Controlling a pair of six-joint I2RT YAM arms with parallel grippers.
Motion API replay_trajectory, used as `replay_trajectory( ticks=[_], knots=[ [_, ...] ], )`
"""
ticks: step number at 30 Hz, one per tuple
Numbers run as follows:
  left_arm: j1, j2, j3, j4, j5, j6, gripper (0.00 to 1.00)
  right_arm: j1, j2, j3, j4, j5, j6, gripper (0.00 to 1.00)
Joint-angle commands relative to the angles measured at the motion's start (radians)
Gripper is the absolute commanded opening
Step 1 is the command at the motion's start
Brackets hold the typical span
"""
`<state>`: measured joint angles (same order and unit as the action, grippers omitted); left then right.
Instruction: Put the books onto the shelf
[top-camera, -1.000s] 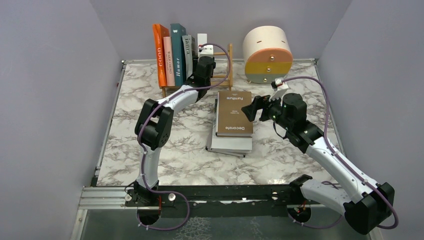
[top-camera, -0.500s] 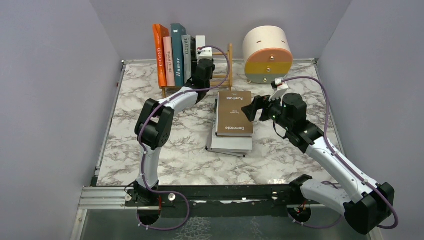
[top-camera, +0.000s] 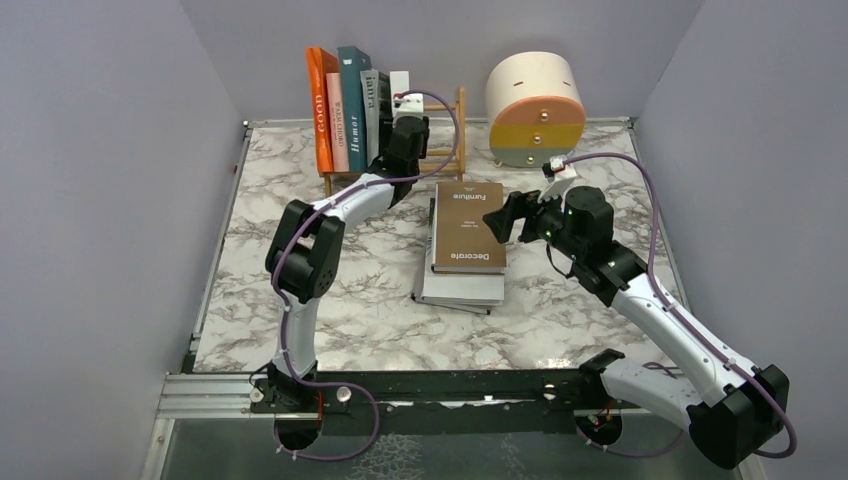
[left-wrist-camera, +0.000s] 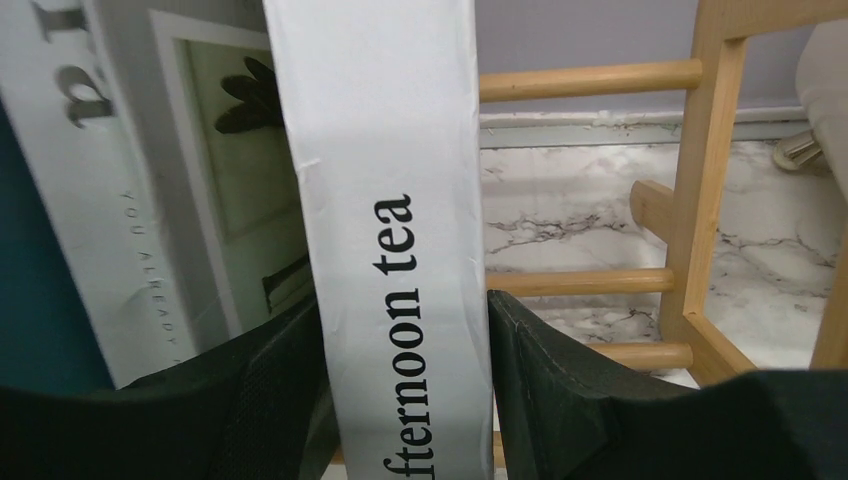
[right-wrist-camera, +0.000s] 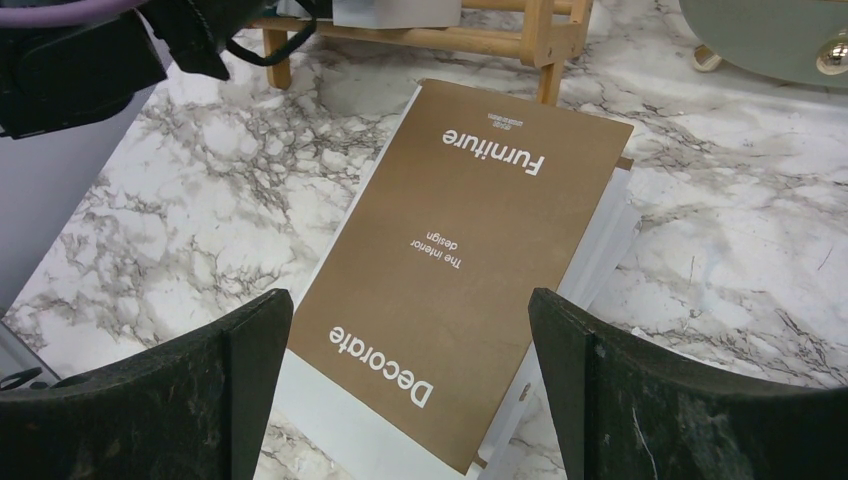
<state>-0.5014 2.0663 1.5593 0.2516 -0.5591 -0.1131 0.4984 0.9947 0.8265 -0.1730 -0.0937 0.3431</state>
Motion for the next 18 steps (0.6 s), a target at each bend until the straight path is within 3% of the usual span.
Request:
replay_trajectory(
  ticks=[1,11,18],
  knots=[
    [-0.005,-0.117,0.010,-0.010,-0.027,-0.005,0.51,0.006,-0.006,0.018,-0.018,0.002,-0.007,0.87],
    [-0.037,-0.325,0.027,-0.121,0.043,-0.024,0.51,0.006,0.062,0.033,-0.046,0.035,0.028,0.87],
    [-0.059,-0.500,-0.101,-0.178,0.126,-0.117,0.51,0.006,0.104,0.046,-0.069,0.058,0.045,0.87]
  ],
)
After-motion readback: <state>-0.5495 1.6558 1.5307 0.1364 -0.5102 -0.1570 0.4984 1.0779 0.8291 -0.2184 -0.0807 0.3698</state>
